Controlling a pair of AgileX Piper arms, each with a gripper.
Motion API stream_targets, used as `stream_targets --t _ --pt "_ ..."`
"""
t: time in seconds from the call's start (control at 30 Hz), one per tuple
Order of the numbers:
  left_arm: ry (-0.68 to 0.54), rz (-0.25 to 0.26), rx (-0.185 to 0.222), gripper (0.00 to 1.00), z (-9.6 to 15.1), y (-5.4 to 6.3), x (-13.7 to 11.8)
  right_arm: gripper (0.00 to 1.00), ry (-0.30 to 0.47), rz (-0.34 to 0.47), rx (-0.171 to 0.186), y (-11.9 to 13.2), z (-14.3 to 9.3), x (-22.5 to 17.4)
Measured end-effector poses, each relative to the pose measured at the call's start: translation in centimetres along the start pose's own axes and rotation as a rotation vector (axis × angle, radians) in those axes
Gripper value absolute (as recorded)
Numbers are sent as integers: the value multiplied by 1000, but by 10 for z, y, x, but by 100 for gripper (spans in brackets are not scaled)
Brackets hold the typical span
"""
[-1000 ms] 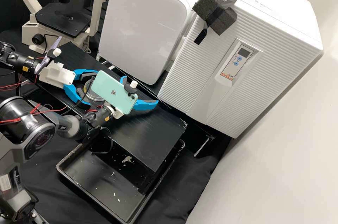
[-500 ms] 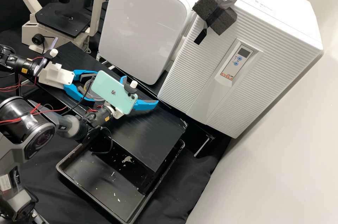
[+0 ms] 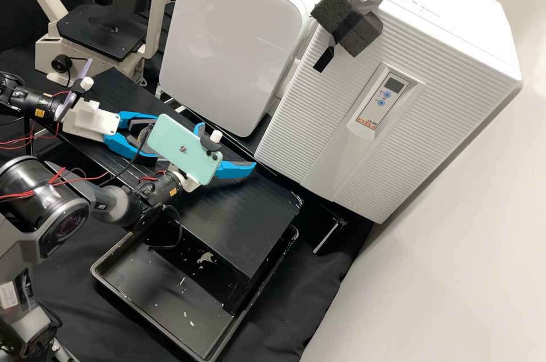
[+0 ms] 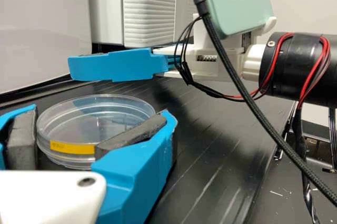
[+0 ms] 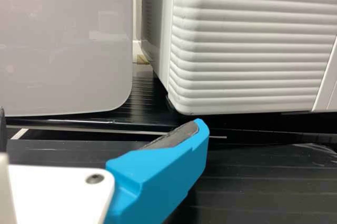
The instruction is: Place the petri dish on the microscope
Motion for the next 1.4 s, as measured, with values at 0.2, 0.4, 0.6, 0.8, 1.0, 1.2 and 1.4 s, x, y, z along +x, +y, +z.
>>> stream_targets --t 0.2,0.4,0.6,0.8,1.0,1.2,1.4 --pt "4 3 -8 0 -1 -1 -2 100 0 0 0 0 0 0" --pt "43 22 12 0 -9 3 -23 100 0 0 0 0 0 0" --pt "153 76 13 0 -28 22 -65 100 0 0 0 0 0 0" --pt "232 242 -20 0 -40 53 -115 100 0 0 0 0 0 0" --pt "291 373 -11 0 -57 71 -146 100 0 0 0 0 0 0" --pt "403 371 -47 0 -88 63 -162 100 0 0 0 0 0 0" --pt "485 337 -91 0 -113 51 -166 100 0 0 0 0 0 0"
